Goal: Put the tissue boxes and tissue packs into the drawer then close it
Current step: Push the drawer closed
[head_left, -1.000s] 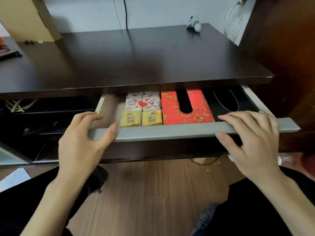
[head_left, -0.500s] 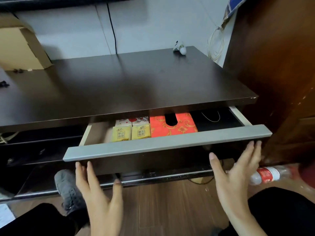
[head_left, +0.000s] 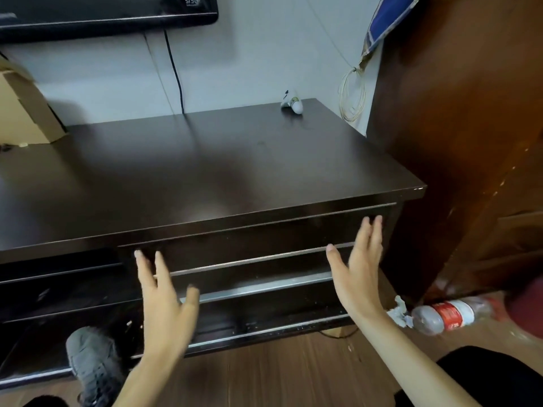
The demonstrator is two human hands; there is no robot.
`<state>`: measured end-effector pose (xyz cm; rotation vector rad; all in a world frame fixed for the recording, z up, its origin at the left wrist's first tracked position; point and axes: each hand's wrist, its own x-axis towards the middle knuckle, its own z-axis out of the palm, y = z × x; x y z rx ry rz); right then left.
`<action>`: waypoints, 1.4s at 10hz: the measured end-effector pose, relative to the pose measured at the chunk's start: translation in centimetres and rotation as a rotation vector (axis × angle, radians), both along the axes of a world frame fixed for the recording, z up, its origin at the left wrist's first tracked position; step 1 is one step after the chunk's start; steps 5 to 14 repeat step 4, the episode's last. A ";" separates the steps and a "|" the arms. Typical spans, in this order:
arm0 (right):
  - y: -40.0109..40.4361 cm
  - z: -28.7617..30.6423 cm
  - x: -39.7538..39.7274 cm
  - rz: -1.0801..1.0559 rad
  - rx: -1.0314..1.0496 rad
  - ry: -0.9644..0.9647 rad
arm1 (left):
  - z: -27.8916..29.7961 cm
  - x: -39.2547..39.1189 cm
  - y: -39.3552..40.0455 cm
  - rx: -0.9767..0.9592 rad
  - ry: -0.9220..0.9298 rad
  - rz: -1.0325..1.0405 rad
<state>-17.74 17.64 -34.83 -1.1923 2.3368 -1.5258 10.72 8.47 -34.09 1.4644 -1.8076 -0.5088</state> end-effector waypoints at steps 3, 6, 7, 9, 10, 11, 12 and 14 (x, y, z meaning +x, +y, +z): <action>1.0 1.5 -1.2 0.149 0.125 -0.039 | 4.1 1.7 -0.8 0.176 -0.163 -0.117; 3.9 2.5 -3.0 0.220 0.117 -0.195 | 7.6 4.5 0.1 0.165 -0.260 -0.139; 3.9 2.5 -3.0 0.220 0.117 -0.195 | 7.6 4.5 0.1 0.165 -0.260 -0.139; 3.9 2.5 -3.0 0.220 0.117 -0.195 | 7.6 4.5 0.1 0.165 -0.260 -0.139; 3.9 2.5 -3.0 0.220 0.117 -0.195 | 7.6 4.5 0.1 0.165 -0.260 -0.139; 3.9 2.5 -3.0 0.220 0.117 -0.195 | 7.6 4.5 0.1 0.165 -0.260 -0.139; 3.9 2.5 -3.0 0.220 0.117 -0.195 | 7.6 4.5 0.1 0.165 -0.260 -0.139; 3.9 2.5 -3.0 0.220 0.117 -0.195 | 7.6 4.5 0.1 0.165 -0.260 -0.139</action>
